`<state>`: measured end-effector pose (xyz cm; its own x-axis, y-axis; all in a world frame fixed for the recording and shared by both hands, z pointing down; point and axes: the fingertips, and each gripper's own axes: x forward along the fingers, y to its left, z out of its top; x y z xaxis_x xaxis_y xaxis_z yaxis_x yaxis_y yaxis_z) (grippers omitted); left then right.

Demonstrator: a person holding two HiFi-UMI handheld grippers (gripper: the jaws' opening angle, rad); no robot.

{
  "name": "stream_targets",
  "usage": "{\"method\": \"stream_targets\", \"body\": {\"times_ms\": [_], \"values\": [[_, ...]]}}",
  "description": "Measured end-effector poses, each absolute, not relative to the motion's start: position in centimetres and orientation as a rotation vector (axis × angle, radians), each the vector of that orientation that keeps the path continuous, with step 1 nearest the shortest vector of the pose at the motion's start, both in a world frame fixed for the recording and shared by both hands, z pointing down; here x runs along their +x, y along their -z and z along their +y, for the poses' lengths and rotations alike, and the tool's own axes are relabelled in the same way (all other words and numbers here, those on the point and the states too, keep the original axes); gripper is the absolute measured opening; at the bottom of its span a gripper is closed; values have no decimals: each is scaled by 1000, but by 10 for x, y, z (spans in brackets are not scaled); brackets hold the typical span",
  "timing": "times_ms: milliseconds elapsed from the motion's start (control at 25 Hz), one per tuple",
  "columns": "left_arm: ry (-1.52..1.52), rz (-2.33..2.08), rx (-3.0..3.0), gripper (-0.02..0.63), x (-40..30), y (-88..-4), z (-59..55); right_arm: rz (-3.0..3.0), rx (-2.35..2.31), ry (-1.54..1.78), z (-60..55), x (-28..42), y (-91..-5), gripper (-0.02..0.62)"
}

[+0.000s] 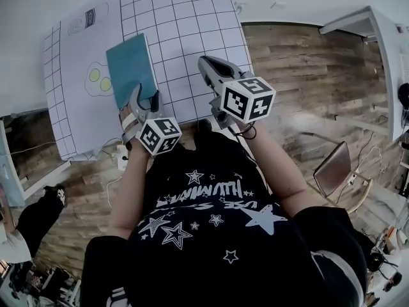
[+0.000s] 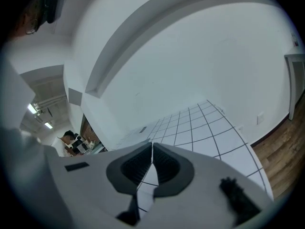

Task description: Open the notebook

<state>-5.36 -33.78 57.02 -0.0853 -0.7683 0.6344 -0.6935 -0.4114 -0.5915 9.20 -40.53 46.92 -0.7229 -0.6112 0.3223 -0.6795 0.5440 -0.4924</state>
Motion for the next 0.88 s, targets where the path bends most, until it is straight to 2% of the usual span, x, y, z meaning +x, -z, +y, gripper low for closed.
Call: {"method": "stream_targets", "body": {"times_ms": [120, 240, 400, 600, 880], "values": [[1582, 1714, -2033, 218, -54, -572, -335, -2674, 1085, -934, -411, 95, -471, 17], [1654, 1738, -1999, 123, -51, -578, -333, -2694, 1042, -950, -415, 96, -471, 17], [1702, 1751, -1912, 73, -49, -579, -333, -2723, 955, -947, -418, 90, -473, 17], [1627, 1896, -1956, 52, -51, -567, -334, -2733, 877, -951, -417, 80, -479, 17], [1235, 2213, -2243, 43, -77, -518, -329, -2732, 785, -919, -410, 40, -478, 17]]}}
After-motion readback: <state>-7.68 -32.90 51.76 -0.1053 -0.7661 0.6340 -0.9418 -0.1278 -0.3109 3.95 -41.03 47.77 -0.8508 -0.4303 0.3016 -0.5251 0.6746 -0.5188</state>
